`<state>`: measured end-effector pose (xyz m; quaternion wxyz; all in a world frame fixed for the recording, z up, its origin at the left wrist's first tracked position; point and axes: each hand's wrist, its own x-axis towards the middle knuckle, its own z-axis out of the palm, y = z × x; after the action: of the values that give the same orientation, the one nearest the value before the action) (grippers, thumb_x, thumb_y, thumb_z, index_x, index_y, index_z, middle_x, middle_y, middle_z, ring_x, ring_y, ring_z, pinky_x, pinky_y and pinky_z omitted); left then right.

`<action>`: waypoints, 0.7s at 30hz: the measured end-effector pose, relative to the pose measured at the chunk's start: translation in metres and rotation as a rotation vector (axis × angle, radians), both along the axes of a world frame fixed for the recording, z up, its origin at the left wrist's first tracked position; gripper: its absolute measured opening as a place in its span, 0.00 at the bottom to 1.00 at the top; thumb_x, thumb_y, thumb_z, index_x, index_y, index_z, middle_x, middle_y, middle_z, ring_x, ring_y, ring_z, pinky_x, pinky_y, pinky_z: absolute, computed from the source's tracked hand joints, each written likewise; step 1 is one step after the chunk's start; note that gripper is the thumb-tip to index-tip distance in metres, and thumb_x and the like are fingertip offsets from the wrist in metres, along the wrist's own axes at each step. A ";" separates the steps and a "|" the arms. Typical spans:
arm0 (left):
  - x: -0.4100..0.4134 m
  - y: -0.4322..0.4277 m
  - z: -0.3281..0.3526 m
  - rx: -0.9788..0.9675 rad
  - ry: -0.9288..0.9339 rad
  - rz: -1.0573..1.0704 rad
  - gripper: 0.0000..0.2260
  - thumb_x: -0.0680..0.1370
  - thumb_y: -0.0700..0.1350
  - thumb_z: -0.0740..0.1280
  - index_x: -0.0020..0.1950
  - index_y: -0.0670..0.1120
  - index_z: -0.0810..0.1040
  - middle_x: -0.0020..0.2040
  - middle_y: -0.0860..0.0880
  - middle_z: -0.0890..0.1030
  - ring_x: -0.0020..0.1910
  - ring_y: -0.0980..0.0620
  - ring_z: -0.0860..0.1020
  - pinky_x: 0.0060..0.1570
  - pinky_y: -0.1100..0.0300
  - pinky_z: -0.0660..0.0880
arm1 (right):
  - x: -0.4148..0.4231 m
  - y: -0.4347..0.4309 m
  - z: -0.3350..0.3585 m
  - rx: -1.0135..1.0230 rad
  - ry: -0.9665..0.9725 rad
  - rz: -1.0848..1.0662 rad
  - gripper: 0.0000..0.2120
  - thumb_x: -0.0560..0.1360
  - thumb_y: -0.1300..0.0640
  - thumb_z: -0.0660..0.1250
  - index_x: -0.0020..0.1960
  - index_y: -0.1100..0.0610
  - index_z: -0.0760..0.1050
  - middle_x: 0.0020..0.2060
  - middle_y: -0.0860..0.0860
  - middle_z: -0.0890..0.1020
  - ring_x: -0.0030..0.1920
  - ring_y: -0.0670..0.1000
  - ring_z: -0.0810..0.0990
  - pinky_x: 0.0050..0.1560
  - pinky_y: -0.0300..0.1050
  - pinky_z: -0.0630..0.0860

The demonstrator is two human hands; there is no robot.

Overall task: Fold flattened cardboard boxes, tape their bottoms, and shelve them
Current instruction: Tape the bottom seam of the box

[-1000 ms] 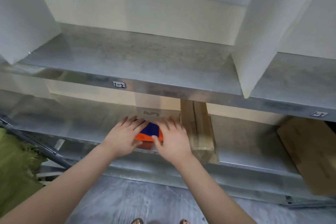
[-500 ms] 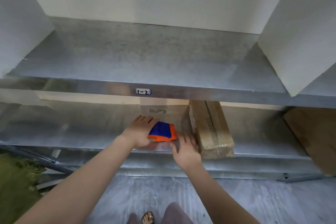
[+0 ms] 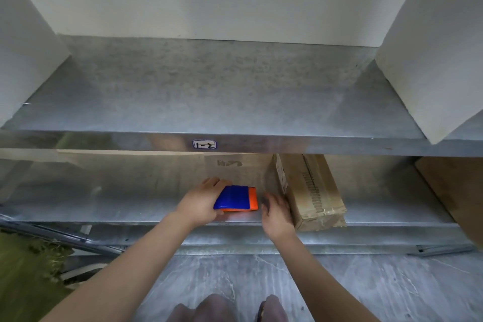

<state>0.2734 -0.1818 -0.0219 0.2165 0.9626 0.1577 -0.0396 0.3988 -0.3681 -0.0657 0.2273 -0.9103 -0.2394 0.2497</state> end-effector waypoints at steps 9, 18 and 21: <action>0.006 0.006 0.008 -0.020 0.129 0.073 0.28 0.69 0.53 0.72 0.68 0.54 0.69 0.61 0.53 0.75 0.60 0.49 0.73 0.50 0.55 0.75 | 0.004 -0.003 -0.007 -0.032 -0.027 0.088 0.21 0.83 0.52 0.56 0.74 0.52 0.64 0.73 0.51 0.66 0.73 0.54 0.62 0.73 0.47 0.61; -0.012 -0.012 0.012 0.071 0.001 0.036 0.28 0.70 0.51 0.73 0.68 0.55 0.69 0.59 0.55 0.74 0.57 0.51 0.73 0.41 0.58 0.74 | 0.012 0.000 -0.004 -0.010 -0.029 0.154 0.22 0.82 0.53 0.57 0.75 0.52 0.62 0.74 0.51 0.65 0.74 0.54 0.60 0.74 0.49 0.60; -0.025 -0.017 0.007 0.081 -0.041 0.032 0.28 0.69 0.41 0.71 0.67 0.55 0.68 0.58 0.55 0.73 0.56 0.51 0.72 0.41 0.55 0.75 | 0.017 0.005 -0.005 -0.028 -0.041 0.239 0.23 0.81 0.54 0.58 0.75 0.48 0.62 0.74 0.49 0.64 0.74 0.54 0.60 0.73 0.52 0.60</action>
<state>0.2488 -0.1993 -0.0149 0.1809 0.9686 0.1703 -0.0099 0.4163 -0.3627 -0.0709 0.1780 -0.8833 -0.3475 0.2596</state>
